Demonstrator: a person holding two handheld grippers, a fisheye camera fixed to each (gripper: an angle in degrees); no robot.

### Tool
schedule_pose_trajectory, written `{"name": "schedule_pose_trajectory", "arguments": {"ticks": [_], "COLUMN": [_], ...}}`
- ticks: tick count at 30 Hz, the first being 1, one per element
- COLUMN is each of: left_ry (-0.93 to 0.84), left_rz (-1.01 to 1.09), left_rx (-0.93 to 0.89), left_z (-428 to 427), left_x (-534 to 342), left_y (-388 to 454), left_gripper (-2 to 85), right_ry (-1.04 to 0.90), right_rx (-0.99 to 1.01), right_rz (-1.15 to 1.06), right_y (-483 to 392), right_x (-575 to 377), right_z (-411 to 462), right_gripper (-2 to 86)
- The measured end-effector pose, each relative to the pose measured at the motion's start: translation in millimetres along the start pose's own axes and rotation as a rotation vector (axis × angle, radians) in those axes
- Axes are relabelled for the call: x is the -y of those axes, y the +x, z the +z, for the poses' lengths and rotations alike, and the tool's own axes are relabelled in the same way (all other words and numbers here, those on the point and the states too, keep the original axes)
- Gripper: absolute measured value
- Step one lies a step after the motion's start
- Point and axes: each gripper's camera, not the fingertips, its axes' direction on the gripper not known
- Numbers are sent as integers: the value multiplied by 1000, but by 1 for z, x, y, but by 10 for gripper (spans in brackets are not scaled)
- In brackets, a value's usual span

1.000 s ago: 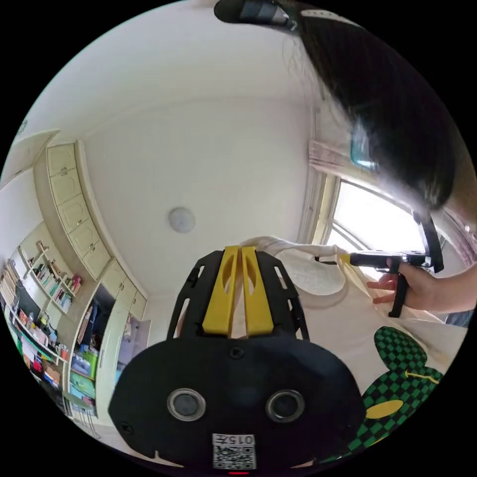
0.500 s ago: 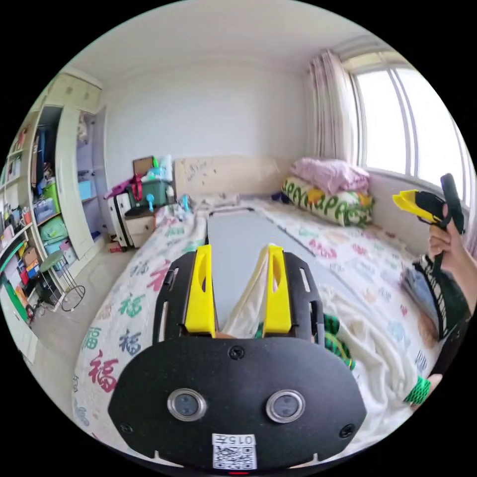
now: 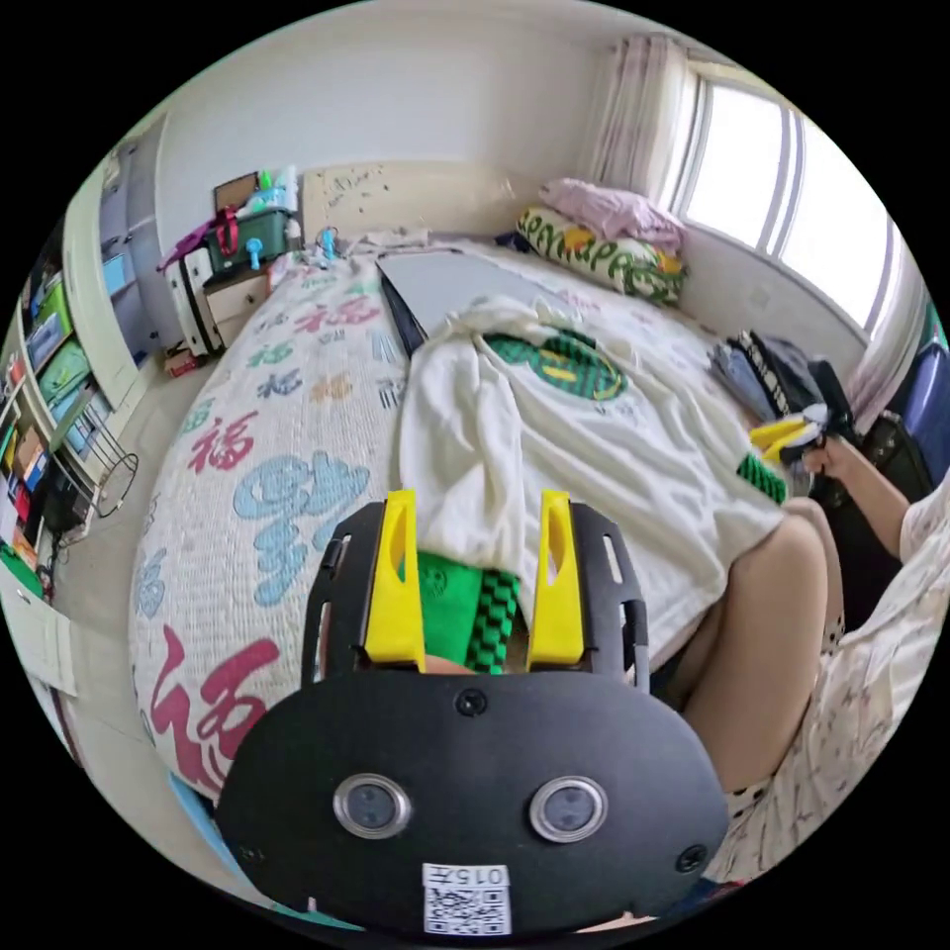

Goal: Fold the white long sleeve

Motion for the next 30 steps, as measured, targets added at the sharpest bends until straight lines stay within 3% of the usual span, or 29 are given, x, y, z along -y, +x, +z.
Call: {"name": "schedule_pose_trajectory", "arguments": {"ticks": [5,10,15,16,19,22,25,28,30], "left_ry": [-164,-216,-205,-207,-192,-154,-213,-213,-69], "left_rz": [86,-15,-20,-21,9,26,32,43,-71], "left_rx": [62,-64,-102,-88,-56,29,-2,17,151], "left_z": [85,105,98,99,116,113,98,57,-33], "left_x": [-14,14,8,4,-25,-36,-32,-9,28], "left_y": [20,-13,-13,-9,38,59,53,26,-42], "left_gripper": [130,37,17,16,16,17,18,20,25], "right_ry": [4,-24,29,65,1,-55,-87,-123,-13], "right_rx": [20,42,85,76,46,-86,-189,-278,-469], "right_rz": [44,102,99,106,68,6,-42,-28,78], "right_y": [-4,9,-6,-16,-55,-87,-90,-52,-4], "right_x": [38,69,69,66,72,87,113,158,193], "right_z": [-8,-30,-49,-54,-39,-14,-18,-78,-164], "right_gripper": [106,20,62,103,144,102,23,15,17]}}
